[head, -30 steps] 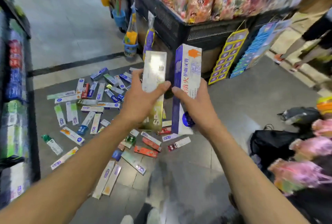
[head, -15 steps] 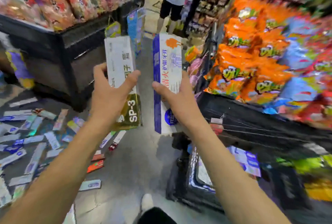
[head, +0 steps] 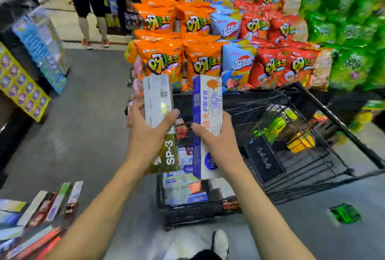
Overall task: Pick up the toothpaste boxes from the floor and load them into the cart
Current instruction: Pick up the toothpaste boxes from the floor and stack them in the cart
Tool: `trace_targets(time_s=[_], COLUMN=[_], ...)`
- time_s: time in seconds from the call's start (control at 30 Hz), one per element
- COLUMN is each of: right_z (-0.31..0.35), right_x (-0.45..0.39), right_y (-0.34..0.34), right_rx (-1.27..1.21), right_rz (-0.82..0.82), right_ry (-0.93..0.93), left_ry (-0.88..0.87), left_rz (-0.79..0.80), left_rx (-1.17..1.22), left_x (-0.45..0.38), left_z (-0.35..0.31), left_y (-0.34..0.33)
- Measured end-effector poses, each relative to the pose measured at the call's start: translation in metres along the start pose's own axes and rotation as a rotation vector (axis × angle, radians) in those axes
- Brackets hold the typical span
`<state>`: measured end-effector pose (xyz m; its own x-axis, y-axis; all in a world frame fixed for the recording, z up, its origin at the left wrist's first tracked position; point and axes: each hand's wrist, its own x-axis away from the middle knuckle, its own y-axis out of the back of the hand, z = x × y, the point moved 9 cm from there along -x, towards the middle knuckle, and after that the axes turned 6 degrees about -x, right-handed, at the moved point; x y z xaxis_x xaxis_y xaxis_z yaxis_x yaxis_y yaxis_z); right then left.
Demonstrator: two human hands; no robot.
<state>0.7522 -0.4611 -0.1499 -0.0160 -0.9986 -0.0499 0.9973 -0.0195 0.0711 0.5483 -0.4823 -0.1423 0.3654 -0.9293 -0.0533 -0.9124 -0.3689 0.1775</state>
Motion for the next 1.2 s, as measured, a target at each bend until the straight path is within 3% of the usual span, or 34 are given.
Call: trace_targets(time_s=[0.27, 0.47, 0.7, 0.87, 1.07, 1.2], right_z=[-0.072, -0.145, -0.28, -0.375, -0.449, -0.496], right_x=[-0.12, -0.192, -0.22, -0.217, -0.214, -0.205], right_y=[0.146, 0.2, 0.221, 0.222, 0.212, 0.195], right_rx=[0.086, 0.216, 0.278, 0.351, 0.465, 0.681], right_rz=[0.075, 0.142, 0.157, 0.28, 0.363, 0.653], right_ry=[-0.135, -0.219, -0.351, -0.421, -0.269, -0.11], left_ry=[0.172, 0.275, 0.382, 0.435, 0.456, 0.439], left_rz=[-0.043, -0.064, -0.011, 0.027, 0.081, 0.062], left_rx=[-0.071, -0.144, -0.228, -0.246, -0.324, -0.389], left_x=[-0.049, -0.084, -0.106, -0.1, -0.09, -0.093], left_z=[0.039, 0.087, 0.203, 0.304, 0.385, 0.418], left_y=[-0.18, -0.267, -0.315, -0.329, -0.342, -0.336])
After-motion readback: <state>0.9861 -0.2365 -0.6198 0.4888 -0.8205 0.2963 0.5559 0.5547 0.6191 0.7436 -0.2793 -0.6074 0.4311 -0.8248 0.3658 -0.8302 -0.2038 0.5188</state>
